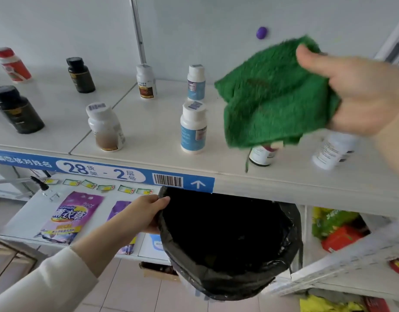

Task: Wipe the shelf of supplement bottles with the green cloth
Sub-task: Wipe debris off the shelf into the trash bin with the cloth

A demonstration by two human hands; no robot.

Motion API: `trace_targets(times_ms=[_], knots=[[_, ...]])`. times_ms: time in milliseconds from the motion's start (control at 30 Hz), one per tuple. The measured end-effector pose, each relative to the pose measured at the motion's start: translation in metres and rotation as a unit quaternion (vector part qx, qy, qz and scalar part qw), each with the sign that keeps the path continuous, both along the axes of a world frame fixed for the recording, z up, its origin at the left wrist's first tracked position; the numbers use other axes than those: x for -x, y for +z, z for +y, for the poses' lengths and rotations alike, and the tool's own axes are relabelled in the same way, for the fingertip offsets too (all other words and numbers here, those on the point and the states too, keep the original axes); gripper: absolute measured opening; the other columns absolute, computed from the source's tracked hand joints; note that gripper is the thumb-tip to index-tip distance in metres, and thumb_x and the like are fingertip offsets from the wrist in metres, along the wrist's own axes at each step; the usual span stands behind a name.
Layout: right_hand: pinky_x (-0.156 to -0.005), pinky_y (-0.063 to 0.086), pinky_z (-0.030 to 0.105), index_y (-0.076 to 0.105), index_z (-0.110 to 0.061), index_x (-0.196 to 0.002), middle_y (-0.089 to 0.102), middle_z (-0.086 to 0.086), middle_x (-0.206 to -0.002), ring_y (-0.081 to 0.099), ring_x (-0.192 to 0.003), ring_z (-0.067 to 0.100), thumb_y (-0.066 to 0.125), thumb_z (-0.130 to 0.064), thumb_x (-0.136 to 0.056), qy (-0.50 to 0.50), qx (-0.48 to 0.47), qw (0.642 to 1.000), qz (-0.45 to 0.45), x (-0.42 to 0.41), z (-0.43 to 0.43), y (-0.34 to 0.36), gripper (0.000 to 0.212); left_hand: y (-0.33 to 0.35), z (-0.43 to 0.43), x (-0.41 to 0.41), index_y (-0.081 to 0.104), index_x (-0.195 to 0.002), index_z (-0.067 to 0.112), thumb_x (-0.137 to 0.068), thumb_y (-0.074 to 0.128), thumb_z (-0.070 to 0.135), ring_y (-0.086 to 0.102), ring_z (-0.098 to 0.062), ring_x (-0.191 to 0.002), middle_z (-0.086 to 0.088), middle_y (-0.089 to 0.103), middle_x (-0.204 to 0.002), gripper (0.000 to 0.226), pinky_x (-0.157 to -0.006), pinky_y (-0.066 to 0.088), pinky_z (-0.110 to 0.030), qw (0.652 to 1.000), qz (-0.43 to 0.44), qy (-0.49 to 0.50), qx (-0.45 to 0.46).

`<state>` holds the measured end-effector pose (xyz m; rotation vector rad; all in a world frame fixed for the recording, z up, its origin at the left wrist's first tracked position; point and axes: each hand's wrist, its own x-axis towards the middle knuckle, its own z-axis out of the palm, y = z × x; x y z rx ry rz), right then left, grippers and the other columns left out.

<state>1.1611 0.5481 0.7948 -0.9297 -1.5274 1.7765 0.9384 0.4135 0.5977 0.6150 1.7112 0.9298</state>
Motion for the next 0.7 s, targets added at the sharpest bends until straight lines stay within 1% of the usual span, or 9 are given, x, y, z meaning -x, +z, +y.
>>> trace_targets(times_ms=[100,167,233,333,400,467,567,633,700], knots=[[-0.046,0.055,0.027,0.062,-0.018,-0.091,0.076,-0.006,-0.072,0.072,-0.068,0.01,0.05,-0.036,-0.09,-0.052,-0.05,0.996,-0.051,0.029,0.041,0.02,0.021,-0.003,0.006,0.005,0.059,-0.102,0.005,-0.094,0.047,0.021,0.066,-0.019,-0.07,-0.014,0.066,-0.091,0.021,-0.048,0.055,-0.022,1.0,-0.003,0.009,-0.005],[-0.045,0.054,0.026,0.061,-0.016,-0.087,0.075,-0.005,-0.071,0.071,-0.062,0.01,0.053,-0.034,-0.09,-0.077,-0.051,0.991,-0.096,0.053,0.069,0.022,0.019,-0.007,0.01,0.008,0.061,-0.098,0.008,-0.093,0.048,0.021,0.066,-0.015,-0.065,-0.01,0.067,-0.087,0.019,-0.047,0.054,-0.022,1.0,0.001,0.012,-0.011],[-0.055,0.055,0.032,0.06,-0.013,-0.096,0.07,-0.001,-0.085,0.069,-0.069,0.014,0.054,-0.031,-0.09,-0.102,-0.037,0.986,-0.13,0.076,0.098,0.015,0.02,-0.013,0.014,0.013,0.063,-0.096,0.012,-0.093,0.049,0.022,0.068,-0.013,-0.066,-0.008,0.069,-0.089,0.018,-0.051,0.055,-0.023,1.0,0.007,0.007,-0.015],[-0.072,0.052,0.042,0.053,-0.011,-0.118,0.065,0.005,-0.108,0.064,-0.088,0.023,0.053,-0.028,-0.091,-0.142,-0.023,0.975,-0.168,0.107,0.136,-0.001,0.032,-0.019,0.018,0.021,0.067,-0.088,0.016,-0.091,0.052,0.022,0.07,-0.014,-0.066,-0.008,0.073,-0.088,0.016,-0.051,0.054,-0.024,1.0,0.011,0.018,-0.016],[-0.083,0.051,0.042,0.048,-0.009,-0.125,0.061,0.007,-0.12,0.061,-0.101,0.026,0.051,-0.027,-0.092,-0.171,-0.032,0.967,-0.184,0.124,0.159,-0.011,0.037,-0.024,0.019,0.024,0.07,-0.079,0.018,-0.09,0.054,0.022,0.07,-0.015,-0.062,-0.004,0.075,-0.075,0.02,-0.051,0.054,-0.026,1.0,0.015,0.022,-0.009],[-0.085,0.049,0.037,0.046,-0.008,-0.125,0.058,0.008,-0.125,0.058,-0.105,0.025,0.048,-0.028,-0.093,-0.198,-0.076,0.956,-0.205,0.141,0.179,-0.019,0.038,-0.028,0.02,0.026,0.072,-0.069,0.02,-0.088,0.057,0.023,0.068,-0.013,-0.058,0.002,0.072,-0.063,0.024,-0.057,0.056,-0.032,0.999,0.032,0.023,0.003],[-0.091,0.046,0.033,0.044,-0.003,-0.126,0.054,0.012,-0.128,0.054,-0.112,0.026,0.045,-0.032,-0.094,-0.189,-0.215,0.9,-0.329,0.161,0.2,-0.037,0.043,-0.032,0.019,0.031,0.072,-0.072,0.022,-0.085,0.061,0.031,0.067,-0.011,-0.066,-0.001,0.073,-0.07,0.02,-0.074,0.056,-0.04,0.998,0.06,0.01,0.02],[-0.089,0.044,0.031,0.044,0.001,-0.128,0.05,0.018,-0.132,0.052,-0.111,0.027,0.048,-0.029,-0.093,-0.096,-0.282,0.848,-0.438,0.168,0.209,-0.058,0.047,-0.03,0.018,0.034,0.071,-0.079,0.022,-0.079,0.061,0.045,0.068,-0.014,-0.082,-0.003,0.074,-0.083,0.025,-0.087,0.052,-0.043,0.994,0.098,-0.017,0.034],[-0.08,0.037,0.029,0.041,0.001,-0.13,0.045,0.018,-0.136,0.047,-0.106,0.024,0.046,-0.024,-0.094,0.027,-0.276,0.802,-0.529,0.169,0.21,-0.078,0.045,-0.029,0.018,0.036,0.071,-0.081,0.021,-0.072,0.061,0.05,0.068,-0.02,-0.087,-0.004,0.074,-0.085,0.032,-0.089,0.05,-0.046,0.995,0.094,-0.013,0.039]])
